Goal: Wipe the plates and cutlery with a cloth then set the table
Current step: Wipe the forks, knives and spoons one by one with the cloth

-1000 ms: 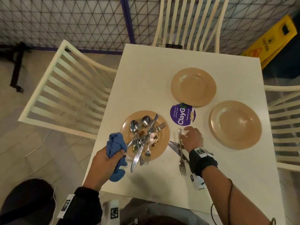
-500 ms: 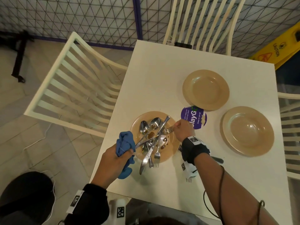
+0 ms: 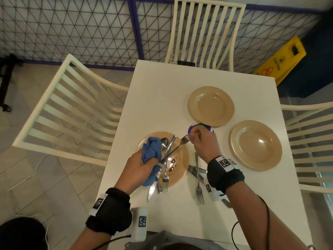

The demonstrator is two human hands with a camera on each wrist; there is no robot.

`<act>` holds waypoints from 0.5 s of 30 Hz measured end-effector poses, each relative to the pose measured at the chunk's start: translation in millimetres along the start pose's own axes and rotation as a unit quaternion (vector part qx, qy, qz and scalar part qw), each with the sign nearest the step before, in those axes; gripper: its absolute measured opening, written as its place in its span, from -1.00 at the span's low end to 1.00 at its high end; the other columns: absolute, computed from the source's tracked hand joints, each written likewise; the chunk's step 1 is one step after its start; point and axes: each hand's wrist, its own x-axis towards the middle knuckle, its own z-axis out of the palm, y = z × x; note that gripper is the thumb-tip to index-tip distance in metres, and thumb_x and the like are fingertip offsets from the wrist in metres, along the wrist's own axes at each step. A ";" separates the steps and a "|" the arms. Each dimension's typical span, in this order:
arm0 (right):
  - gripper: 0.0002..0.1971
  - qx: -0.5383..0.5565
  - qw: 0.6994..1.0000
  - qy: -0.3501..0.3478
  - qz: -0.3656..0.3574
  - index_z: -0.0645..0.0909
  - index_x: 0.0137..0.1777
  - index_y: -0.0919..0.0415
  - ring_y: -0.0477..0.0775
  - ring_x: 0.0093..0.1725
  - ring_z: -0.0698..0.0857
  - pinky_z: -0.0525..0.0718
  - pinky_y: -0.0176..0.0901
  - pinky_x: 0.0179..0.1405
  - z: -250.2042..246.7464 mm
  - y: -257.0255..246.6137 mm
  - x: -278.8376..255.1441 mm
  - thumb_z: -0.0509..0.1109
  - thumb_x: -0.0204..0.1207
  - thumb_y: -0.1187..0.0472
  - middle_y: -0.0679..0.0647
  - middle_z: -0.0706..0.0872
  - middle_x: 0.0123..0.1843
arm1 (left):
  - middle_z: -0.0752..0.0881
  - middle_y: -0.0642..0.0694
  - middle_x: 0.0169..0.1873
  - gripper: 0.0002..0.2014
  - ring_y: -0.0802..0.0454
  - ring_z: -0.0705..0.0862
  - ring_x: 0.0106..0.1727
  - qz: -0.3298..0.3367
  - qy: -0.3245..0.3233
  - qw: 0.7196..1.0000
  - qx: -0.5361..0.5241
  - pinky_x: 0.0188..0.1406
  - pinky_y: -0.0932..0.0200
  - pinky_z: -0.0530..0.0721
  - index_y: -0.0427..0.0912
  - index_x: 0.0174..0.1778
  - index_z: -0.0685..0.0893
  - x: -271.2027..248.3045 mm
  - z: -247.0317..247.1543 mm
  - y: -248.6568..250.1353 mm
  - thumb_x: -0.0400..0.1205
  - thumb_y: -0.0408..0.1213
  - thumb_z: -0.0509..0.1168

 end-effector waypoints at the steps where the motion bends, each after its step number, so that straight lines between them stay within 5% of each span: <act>1: -0.90 -0.003 1.000 0.005 -0.021 0.66 0.03 0.19 0.03 -0.08 0.72 0.67 -0.07 0.00 -8.4 -7.3 -1.7 0.30 0.66 0.28 0.01 0.78 -0.13 | 0.70 -0.05 -0.32 -0.95 0.20 0.67 -0.30 0.014 -0.002 1.000 -0.001 -0.31 0.36 0.56 -0.15 -0.11 0.63 5.4 6.2 11.4 0.66 -0.35 0.31; 9: -0.90 0.018 0.993 -0.020 -0.117 0.69 0.01 0.24 0.09 -0.22 0.75 0.66 -0.12 -0.15 -71.0 -59.5 -9.4 0.33 0.66 0.29 0.12 0.76 -0.26 | 0.76 -0.11 -0.36 -0.85 -0.03 0.73 -0.31 0.070 -0.058 0.995 0.042 -0.16 -0.03 0.73 -0.20 -0.17 0.65 23.1 67.6 63.3 0.68 -0.24 0.33; 13: -0.90 0.038 0.993 -0.032 -0.109 0.70 -0.03 0.20 0.15 -0.23 0.75 0.67 -0.07 -0.17 -94.7 -59.8 -14.4 0.34 0.64 0.29 0.11 0.74 -0.28 | 0.81 -0.03 -0.24 -0.87 -0.02 0.78 -0.15 0.069 -0.032 0.997 -0.031 -0.21 0.22 0.71 -0.04 -0.14 0.71 17.0 85.1 76.6 0.67 -0.10 0.43; 15: -0.90 0.032 0.992 -0.040 -0.116 0.71 -0.06 0.20 0.07 -0.25 0.71 0.63 -0.16 -0.24 -107.7 -56.5 -18.9 0.36 0.63 0.29 0.10 0.75 -0.24 | 0.84 -0.19 -0.21 -0.64 -0.26 0.82 -0.08 0.077 -0.012 0.996 -0.050 -0.01 -0.15 0.81 -0.15 -0.13 0.76 17.3 88.8 87.1 0.55 0.13 0.46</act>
